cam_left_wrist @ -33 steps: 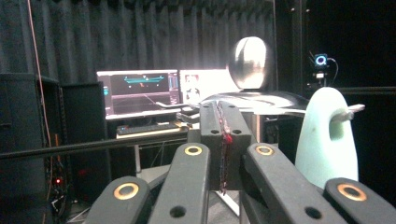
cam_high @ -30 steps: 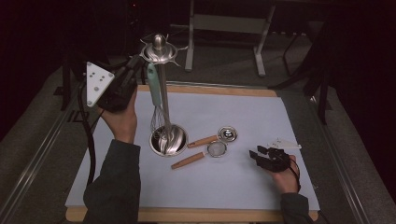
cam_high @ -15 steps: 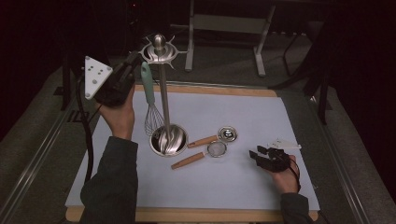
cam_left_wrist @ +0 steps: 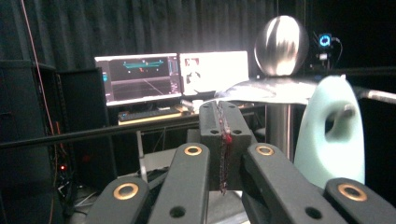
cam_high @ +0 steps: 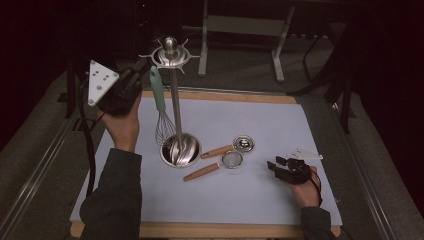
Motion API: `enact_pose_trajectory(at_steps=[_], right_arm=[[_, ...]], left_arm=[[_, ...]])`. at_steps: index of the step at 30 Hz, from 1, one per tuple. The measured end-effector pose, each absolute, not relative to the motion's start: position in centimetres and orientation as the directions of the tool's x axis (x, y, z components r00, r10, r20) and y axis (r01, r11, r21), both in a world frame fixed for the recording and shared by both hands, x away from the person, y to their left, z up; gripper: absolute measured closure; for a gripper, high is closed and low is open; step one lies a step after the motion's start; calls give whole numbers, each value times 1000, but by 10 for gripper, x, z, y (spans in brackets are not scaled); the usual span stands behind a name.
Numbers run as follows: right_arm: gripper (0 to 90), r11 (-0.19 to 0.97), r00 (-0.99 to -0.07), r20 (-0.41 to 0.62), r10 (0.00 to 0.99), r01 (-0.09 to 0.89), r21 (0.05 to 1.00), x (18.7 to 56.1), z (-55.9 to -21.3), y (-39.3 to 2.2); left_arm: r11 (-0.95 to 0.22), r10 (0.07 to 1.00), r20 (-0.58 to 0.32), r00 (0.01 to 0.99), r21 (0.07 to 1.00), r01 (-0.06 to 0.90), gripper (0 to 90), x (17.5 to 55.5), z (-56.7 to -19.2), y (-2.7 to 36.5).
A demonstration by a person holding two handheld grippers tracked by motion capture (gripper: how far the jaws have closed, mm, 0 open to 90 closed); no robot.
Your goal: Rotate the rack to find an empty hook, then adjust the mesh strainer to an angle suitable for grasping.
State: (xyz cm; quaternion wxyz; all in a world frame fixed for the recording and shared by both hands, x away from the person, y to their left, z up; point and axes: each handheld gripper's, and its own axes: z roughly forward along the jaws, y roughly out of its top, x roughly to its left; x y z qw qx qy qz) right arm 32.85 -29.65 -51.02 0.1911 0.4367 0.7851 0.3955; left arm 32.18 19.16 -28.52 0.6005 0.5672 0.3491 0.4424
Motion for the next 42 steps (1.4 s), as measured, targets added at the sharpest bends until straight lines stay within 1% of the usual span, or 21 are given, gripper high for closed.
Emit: enact_pose_trajectory(at_steps=[12,17,20,26,31,35,42], right_arm=[[545,308,-543,41,839,535,787,329,-510,-297],[545,308,-545,40,838,533,788,329,-509,-296],[546,310,-546,39,837,531,788,328,-509,-296],[547,309,-547,39,836,530,789,328,-508,-295],[550,319,-554,33,832,525,789,329,-508,-292],[550,323,-561,31,827,521,790,329,-508,-289],[551,338,-577,24,817,512,790,330,-507,-281]], left_arm=[[-70,924,87,372,996,-60,877,311,-307,209],[-74,926,78,369,997,-27,870,307,-323,214],[-78,925,75,373,997,-8,849,304,-334,216],[-71,922,50,385,997,39,800,297,-358,224],[-65,926,25,376,993,94,792,292,-382,230],[-44,931,-12,364,989,145,791,290,-405,235],[-31,935,-52,351,973,228,782,285,-447,235]])
